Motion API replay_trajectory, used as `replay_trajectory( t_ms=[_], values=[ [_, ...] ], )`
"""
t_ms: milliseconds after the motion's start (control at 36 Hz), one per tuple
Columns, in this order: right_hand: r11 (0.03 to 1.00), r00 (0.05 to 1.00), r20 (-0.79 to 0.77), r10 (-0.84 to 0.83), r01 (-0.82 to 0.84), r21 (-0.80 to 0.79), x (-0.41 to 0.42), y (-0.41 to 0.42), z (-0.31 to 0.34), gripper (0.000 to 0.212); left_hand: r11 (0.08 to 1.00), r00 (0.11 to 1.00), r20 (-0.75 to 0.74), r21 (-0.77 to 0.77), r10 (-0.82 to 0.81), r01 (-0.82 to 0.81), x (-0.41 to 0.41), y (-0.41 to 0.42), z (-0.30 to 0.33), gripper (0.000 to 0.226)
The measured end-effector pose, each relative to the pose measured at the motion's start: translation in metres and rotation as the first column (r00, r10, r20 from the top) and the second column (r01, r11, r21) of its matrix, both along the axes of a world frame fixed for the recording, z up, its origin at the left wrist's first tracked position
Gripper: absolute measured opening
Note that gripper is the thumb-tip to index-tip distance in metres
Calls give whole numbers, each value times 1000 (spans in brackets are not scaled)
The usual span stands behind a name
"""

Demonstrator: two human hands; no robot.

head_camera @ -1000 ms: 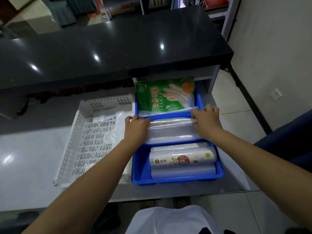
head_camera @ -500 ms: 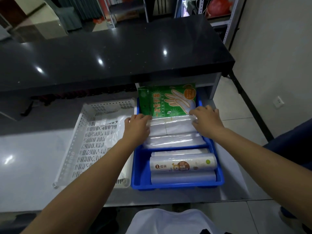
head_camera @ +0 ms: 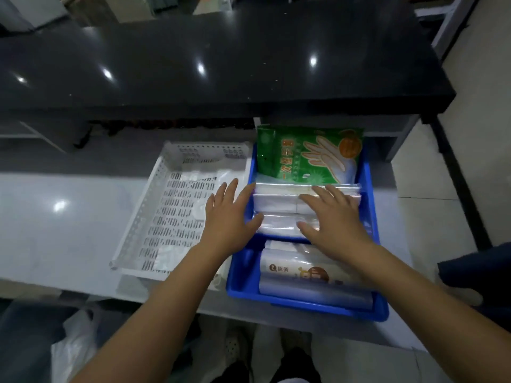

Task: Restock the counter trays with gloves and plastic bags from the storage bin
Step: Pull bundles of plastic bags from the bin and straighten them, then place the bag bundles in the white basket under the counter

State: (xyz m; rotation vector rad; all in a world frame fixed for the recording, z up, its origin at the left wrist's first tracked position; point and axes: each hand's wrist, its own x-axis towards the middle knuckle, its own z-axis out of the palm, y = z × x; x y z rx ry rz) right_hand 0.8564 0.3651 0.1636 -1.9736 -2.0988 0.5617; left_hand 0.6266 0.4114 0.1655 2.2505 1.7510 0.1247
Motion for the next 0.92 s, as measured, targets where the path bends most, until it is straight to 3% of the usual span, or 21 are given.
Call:
replay_trajectory(
  t_ms=[111,306,389,556,694,917],
  values=[
    [999,988,-150,41,-38,27,-47,-20,23,55,989,975,170,-5,145,-146,-38,-51,15,71],
    [989,922,-360,143,-116,94,-155,-93,42,53,901,869,244,-49,430,-432,-134,-172,7,73],
    [965,920,-292,261,-247,86,-210,-137,26,53,833,814,177,-128,553,-538,-183,-222,-8,75],
    [795,830,-79,551,-552,-253,-300,-213,-19,70,702,691,138,-226,709,-675,-279,-321,-37,77],
    [706,747,35,664,-610,-360,-368,-239,-30,70,592,596,95,-309,798,-744,-349,-398,-58,82],
    [645,689,21,724,-667,-373,-476,-258,-32,67,398,397,94,-416,913,-818,-426,-489,-79,81]
  ],
)
